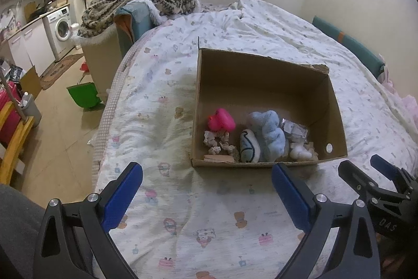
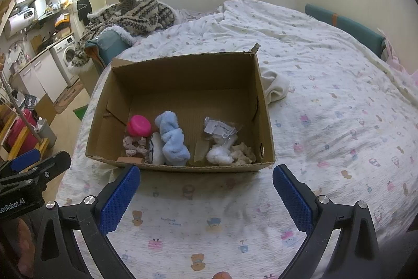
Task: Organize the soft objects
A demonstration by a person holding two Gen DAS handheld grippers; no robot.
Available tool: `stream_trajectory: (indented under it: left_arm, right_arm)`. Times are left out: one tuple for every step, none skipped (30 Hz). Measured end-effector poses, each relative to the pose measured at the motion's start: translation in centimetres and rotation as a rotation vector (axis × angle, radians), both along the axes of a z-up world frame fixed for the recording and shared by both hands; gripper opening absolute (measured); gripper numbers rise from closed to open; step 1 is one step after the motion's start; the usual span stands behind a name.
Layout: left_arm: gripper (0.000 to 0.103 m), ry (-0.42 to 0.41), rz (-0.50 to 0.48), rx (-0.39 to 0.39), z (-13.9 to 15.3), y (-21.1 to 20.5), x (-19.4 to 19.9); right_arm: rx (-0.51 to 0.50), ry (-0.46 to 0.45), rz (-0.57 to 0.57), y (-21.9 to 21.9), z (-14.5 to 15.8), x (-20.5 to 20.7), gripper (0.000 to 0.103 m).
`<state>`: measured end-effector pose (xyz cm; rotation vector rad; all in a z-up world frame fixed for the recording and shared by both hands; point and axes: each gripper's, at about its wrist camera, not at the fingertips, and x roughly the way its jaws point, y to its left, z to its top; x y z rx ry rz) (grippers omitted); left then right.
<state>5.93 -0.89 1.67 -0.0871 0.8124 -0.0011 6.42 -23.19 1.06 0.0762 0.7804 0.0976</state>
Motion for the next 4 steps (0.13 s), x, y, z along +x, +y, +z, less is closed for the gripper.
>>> stream_trajectory:
  left_arm:
    - [0.099,0.000,0.000,0.000,0.00,0.06,-0.02]
    - [0.099,0.000,0.000,0.001,0.02,0.06,-0.01]
    - [0.099,0.000,0.000,0.002,0.01,0.07,-0.02]
    - [0.099,0.000,0.000,0.001,0.00,0.06,-0.01]
  right_arm:
    - [0.000,-0.001,0.002,-0.01,-0.02,-0.04,0.103]
    - [0.000,-0.003,0.003,-0.03,-0.03,-0.05,0.103]
    - [0.000,-0.004,0.003,-0.05,-0.05,-0.07,0.103]
    - [0.001,-0.005,0.004,-0.07,-0.07,-0.09,0.103]
